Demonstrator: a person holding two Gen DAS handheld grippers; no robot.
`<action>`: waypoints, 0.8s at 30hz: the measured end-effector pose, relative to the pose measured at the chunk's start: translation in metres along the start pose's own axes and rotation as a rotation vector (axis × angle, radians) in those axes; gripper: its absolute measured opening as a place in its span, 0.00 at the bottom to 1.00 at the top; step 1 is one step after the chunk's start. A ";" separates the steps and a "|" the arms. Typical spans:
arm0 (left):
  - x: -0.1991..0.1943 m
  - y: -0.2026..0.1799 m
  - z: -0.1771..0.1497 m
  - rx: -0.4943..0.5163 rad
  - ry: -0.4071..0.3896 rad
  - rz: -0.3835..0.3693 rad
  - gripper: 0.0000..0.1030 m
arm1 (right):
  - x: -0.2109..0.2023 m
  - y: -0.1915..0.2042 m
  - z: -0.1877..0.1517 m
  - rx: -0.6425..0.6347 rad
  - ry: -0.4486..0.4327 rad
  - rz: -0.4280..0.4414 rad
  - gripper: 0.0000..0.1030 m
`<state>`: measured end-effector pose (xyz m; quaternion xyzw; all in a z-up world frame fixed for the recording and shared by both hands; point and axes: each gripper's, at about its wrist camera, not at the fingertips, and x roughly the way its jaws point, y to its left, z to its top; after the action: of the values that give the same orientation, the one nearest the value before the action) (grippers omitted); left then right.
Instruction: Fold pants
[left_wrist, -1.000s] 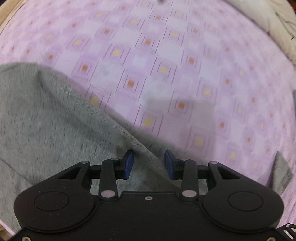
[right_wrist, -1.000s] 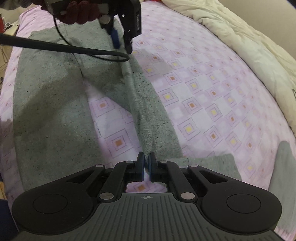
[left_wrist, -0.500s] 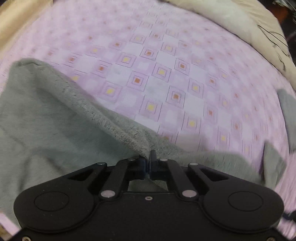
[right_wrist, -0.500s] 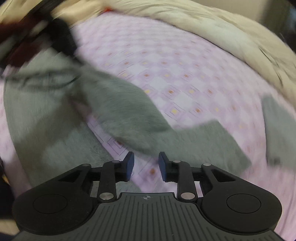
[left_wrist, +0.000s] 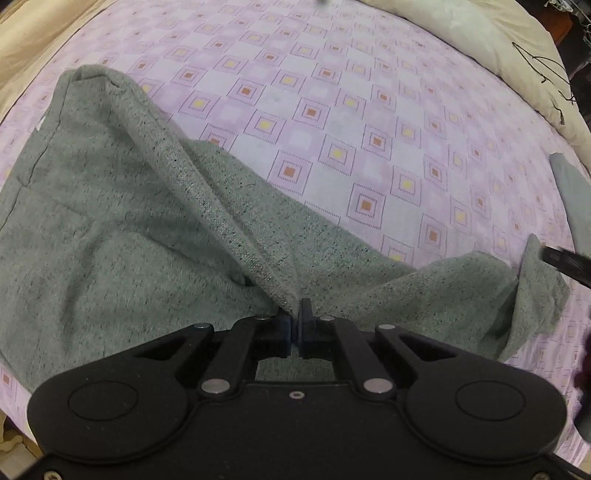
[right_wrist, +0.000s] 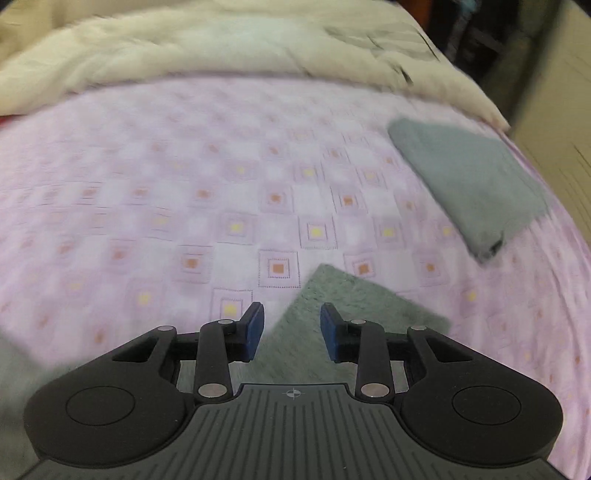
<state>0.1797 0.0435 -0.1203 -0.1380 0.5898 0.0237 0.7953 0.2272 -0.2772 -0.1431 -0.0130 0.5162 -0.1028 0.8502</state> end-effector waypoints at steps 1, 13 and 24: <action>-0.001 0.002 -0.001 0.002 0.000 -0.005 0.04 | 0.013 0.004 0.003 0.016 0.042 -0.042 0.31; -0.028 -0.002 0.015 0.072 -0.116 -0.048 0.04 | -0.021 -0.068 0.014 0.284 0.058 -0.102 0.02; -0.074 -0.019 -0.078 0.182 -0.135 -0.022 0.05 | -0.138 -0.178 -0.148 0.461 0.019 -0.046 0.02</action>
<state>0.0884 0.0150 -0.0674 -0.0698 0.5330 -0.0296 0.8427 0.0060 -0.4132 -0.0685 0.1710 0.4864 -0.2376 0.8232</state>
